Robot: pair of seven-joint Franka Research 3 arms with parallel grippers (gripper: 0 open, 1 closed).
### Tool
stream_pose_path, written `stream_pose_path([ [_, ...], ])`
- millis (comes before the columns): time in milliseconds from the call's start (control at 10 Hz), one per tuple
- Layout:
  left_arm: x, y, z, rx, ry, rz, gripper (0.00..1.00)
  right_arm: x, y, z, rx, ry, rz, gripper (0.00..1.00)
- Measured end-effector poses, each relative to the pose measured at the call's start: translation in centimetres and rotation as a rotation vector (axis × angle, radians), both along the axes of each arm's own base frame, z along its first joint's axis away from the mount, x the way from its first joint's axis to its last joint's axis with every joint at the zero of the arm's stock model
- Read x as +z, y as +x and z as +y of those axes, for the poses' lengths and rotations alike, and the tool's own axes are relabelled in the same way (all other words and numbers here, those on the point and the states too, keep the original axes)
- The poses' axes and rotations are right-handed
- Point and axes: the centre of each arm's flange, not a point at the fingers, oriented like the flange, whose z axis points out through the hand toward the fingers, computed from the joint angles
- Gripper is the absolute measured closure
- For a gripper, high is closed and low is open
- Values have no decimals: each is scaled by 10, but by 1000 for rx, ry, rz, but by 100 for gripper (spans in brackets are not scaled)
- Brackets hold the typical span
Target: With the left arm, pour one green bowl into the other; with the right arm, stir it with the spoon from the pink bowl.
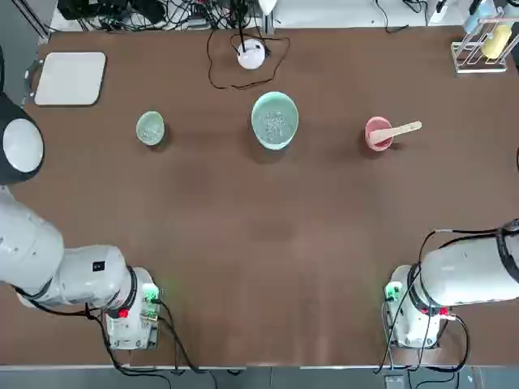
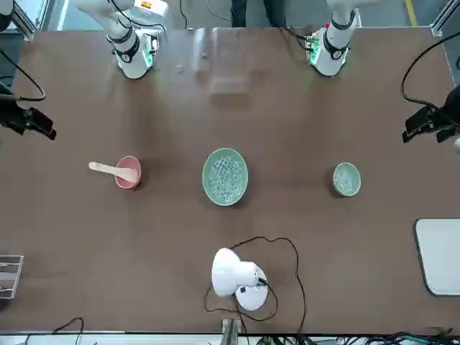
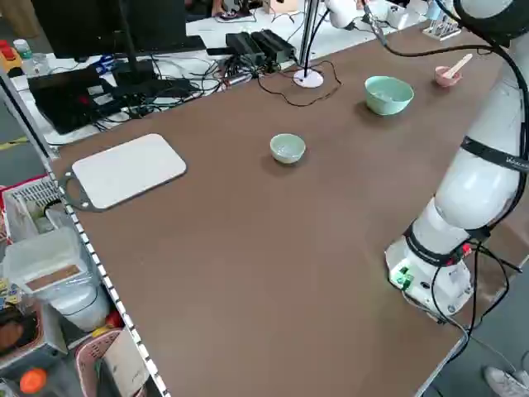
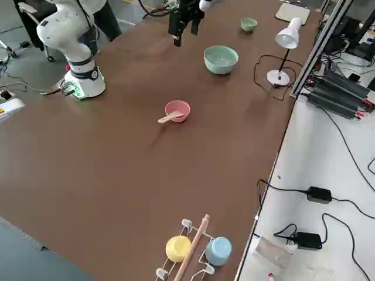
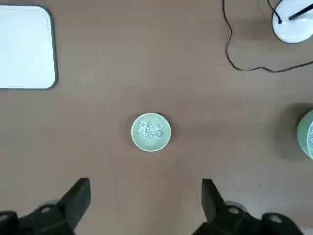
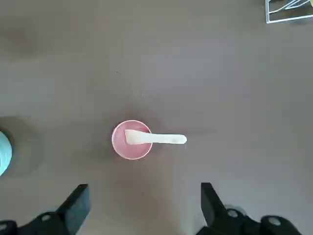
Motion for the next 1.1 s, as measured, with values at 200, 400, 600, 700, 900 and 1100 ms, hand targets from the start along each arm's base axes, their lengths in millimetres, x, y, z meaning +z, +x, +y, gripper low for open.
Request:
stream_pose_path([
  [200,1,-1,0,-7,0,-2,0,0,0,0,0,0,0,0],
  [400,1,-1,0,-38,0,-2,0,-1,0,0,0,0,1,0],
  [600,-6,0,4,-45,0,12,0,-19,5,0,0,0,-5,0],
  [700,-17,1,17,-32,-1,31,0,-37,8,-2,-2,0,-8,0],
  [900,-60,9,43,-10,-9,50,0,-81,13,-6,-7,0,-19,0],
  [1100,-118,9,53,12,-26,92,0,-124,9,-19,-21,59,-1,0],
])
